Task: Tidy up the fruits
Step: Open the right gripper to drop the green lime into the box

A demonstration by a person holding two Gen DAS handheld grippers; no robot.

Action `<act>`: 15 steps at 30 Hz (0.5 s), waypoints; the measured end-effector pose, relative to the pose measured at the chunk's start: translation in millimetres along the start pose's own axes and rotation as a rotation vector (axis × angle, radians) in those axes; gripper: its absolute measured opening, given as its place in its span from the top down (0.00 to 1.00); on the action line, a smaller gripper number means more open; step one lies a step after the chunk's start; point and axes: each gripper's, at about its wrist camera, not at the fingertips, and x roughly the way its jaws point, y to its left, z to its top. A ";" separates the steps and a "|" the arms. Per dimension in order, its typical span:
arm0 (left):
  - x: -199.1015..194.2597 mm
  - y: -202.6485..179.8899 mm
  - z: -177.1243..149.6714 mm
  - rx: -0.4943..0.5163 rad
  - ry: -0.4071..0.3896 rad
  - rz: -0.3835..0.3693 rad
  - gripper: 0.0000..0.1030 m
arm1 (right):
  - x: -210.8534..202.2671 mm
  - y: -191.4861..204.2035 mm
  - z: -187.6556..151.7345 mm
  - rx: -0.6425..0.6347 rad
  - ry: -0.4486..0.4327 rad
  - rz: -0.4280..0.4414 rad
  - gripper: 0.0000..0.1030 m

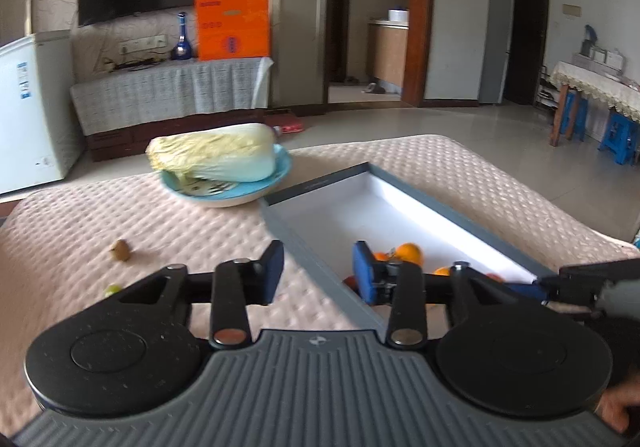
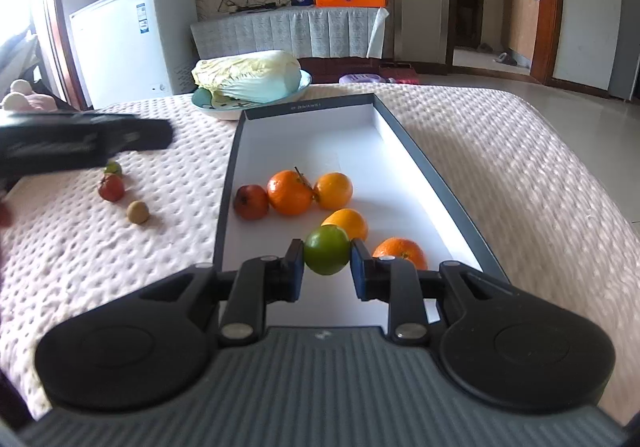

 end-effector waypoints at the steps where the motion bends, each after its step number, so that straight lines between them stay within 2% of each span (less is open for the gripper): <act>1: -5.4 2.5 -2.5 0.004 -0.001 0.009 0.55 | 1.3 0.5 0.5 0.002 0.001 -0.004 0.73; 10: -51.0 25.0 -25.9 0.000 0.007 0.077 0.50 | 16.7 0.6 6.3 0.029 0.033 -0.055 0.71; 15: -59.5 39.2 -39.3 0.002 0.029 0.119 0.49 | 9.6 3.8 11.4 0.061 -0.016 -0.072 0.65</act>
